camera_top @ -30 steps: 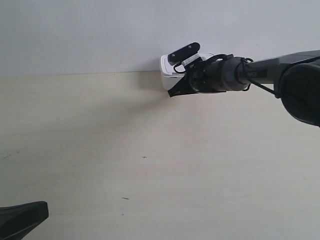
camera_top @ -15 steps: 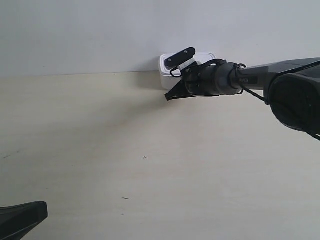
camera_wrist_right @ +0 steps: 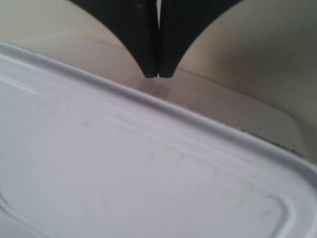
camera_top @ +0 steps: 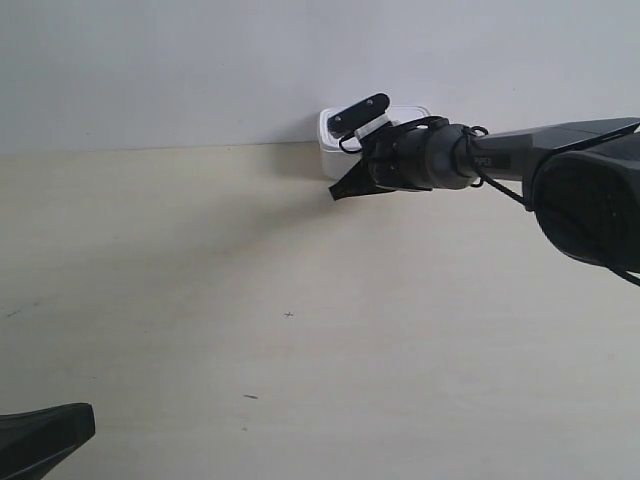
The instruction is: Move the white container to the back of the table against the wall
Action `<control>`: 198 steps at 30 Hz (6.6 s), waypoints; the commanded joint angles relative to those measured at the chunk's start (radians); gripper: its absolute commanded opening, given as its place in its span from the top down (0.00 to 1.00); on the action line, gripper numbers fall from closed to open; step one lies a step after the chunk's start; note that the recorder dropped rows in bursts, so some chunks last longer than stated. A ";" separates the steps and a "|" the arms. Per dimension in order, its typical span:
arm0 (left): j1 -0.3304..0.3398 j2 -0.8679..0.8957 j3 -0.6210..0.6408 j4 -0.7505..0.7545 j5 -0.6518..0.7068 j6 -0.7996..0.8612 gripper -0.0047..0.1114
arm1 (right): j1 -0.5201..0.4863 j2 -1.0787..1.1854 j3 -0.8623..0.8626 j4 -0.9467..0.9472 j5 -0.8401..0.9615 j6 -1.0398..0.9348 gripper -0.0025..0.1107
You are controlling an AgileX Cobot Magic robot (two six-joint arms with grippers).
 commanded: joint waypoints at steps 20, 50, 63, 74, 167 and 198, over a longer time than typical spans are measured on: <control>-0.005 -0.070 0.004 0.002 -0.039 0.021 0.96 | 0.024 -0.186 0.280 -0.233 0.003 0.278 0.98; -0.005 -0.696 0.004 1.236 -0.139 -1.265 0.96 | 0.568 -1.147 1.386 -0.532 0.352 1.050 0.98; 0.016 -0.774 0.004 1.285 -0.171 -1.359 0.96 | 0.881 -1.477 1.563 -0.532 0.327 1.070 0.98; 0.072 -0.774 0.004 1.315 -0.169 -1.350 0.96 | 1.178 -1.613 1.619 -0.532 0.272 1.066 0.98; 0.974 -0.774 0.004 1.330 -0.396 -1.284 0.96 | -0.347 -2.550 1.681 -0.531 0.143 1.021 0.98; 0.980 -0.774 0.004 1.338 -0.396 -1.284 0.96 | -0.412 -2.554 1.683 -0.267 0.143 1.021 0.98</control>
